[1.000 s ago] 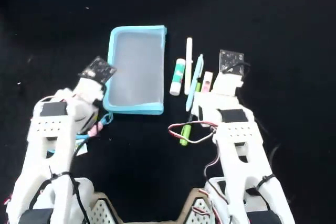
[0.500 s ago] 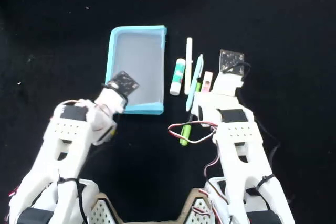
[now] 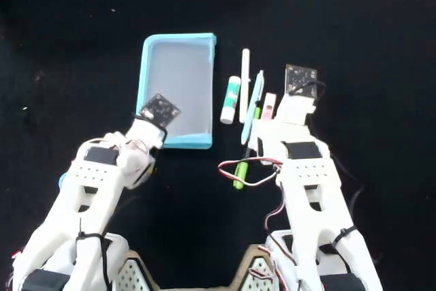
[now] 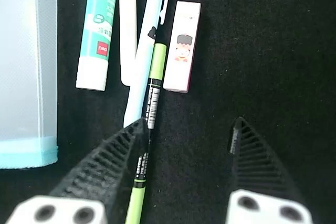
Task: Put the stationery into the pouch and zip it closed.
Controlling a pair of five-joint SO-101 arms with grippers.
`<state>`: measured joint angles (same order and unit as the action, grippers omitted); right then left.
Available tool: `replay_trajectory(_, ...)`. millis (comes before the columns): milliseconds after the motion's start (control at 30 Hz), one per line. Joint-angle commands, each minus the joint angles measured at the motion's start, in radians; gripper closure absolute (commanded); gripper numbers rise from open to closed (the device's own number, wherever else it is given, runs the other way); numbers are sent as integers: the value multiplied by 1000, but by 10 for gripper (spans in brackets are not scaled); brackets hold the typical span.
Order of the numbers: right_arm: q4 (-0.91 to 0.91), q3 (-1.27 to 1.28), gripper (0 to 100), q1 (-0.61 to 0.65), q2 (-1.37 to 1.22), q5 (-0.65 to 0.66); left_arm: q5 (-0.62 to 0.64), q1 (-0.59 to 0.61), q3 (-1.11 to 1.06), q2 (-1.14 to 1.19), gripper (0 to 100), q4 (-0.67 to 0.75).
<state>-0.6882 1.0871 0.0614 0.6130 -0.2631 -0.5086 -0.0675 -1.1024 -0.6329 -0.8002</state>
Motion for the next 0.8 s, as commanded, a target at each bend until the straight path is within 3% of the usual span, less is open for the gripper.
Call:
replay_trajectory(0,17,-36,740,-18,5,-9,91,-10,114,-14,826,9)
replay_trajectory(233,20,-36,740,-18,5,-9,11,-206,140,-12,825,37)
replay_trajectory(400,18,-36,740,-18,5,-3,37,-197,88,6,808,232)
replay_trajectory(767,20,-39,740,-18,5,-3,44,-197,173,213,766,244)
